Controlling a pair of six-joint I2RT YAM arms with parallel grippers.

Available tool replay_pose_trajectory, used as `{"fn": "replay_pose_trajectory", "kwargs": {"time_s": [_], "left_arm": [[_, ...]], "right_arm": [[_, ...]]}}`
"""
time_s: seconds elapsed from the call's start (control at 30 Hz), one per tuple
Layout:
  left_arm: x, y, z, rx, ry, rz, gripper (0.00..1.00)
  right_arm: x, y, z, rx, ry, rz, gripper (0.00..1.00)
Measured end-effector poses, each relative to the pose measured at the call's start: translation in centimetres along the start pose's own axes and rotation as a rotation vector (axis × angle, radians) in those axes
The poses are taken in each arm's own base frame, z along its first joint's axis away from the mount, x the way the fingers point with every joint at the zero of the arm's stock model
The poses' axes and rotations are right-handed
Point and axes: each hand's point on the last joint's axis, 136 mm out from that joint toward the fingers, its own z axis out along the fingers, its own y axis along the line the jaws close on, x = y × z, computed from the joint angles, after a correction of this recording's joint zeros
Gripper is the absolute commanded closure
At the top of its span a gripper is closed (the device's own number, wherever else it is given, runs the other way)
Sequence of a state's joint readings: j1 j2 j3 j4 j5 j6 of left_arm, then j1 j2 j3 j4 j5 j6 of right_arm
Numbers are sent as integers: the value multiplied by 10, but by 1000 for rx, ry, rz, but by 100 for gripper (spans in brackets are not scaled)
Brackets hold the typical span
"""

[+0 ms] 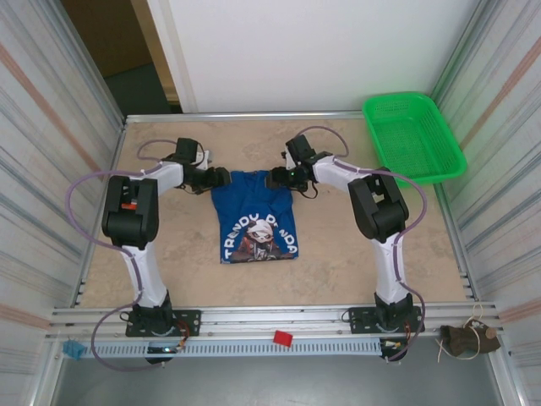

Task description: Fold the inside-out t-shirt

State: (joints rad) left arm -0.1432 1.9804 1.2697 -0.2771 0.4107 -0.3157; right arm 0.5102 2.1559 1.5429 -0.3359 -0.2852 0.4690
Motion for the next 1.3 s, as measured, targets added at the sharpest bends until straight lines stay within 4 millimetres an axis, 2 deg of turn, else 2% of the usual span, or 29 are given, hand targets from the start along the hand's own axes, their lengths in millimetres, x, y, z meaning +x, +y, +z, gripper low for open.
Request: {"fn": "replay_pose_trajectory", "kwargs": {"time_s": [0.07,0.13,0.23,0.3,0.33,0.37,0.5,0.57,0.63,0.73,0.83,0.97,1.03,1.13,1.2,1.3], "left_arm": [[2,-5,4,14,-3,4,40],[4,-11,7,38,-3,1,46],[9,-21,13,66,11,2,58],[11,-27,16,79,16,5,80],[13,-29,19,83,24,4,96],[17,-30,22,88,35,3,100],[16,-35,22,111,30,4,100],[18,-32,16,112,19,-15,100],[13,-32,6,121,0,-39,100],[-11,-46,-12,166,-57,-41,100],[-52,-73,-34,222,-144,-3,100],[-102,-113,-79,295,-275,61,100],[-114,-130,-104,327,-326,91,100],[-118,-152,-142,370,-385,129,100],[-113,-165,-162,392,-416,153,100],[-81,-174,-175,417,-419,175,100]], "right_arm": [[0,4,4,-6,1,-3,34],[-1,5,6,-8,2,7,43],[0,6,10,-17,9,18,73],[2,5,14,-27,21,32,100],[4,6,16,-32,27,36,100],[3,6,16,-40,30,42,100],[7,4,12,-79,28,53,100],[14,-2,1,-94,35,80,100],[9,-5,-13,-119,27,113,100],[-21,-2,-38,-186,-37,148,100],[-63,7,-66,-233,-130,150,100],[-110,25,-116,-281,-266,115,100],[-122,35,-142,-303,-321,92,100],[-128,52,-180,-336,-381,69,100],[-124,61,-201,-360,-412,53,100],[-102,63,-217,-373,-425,45,100]]}}
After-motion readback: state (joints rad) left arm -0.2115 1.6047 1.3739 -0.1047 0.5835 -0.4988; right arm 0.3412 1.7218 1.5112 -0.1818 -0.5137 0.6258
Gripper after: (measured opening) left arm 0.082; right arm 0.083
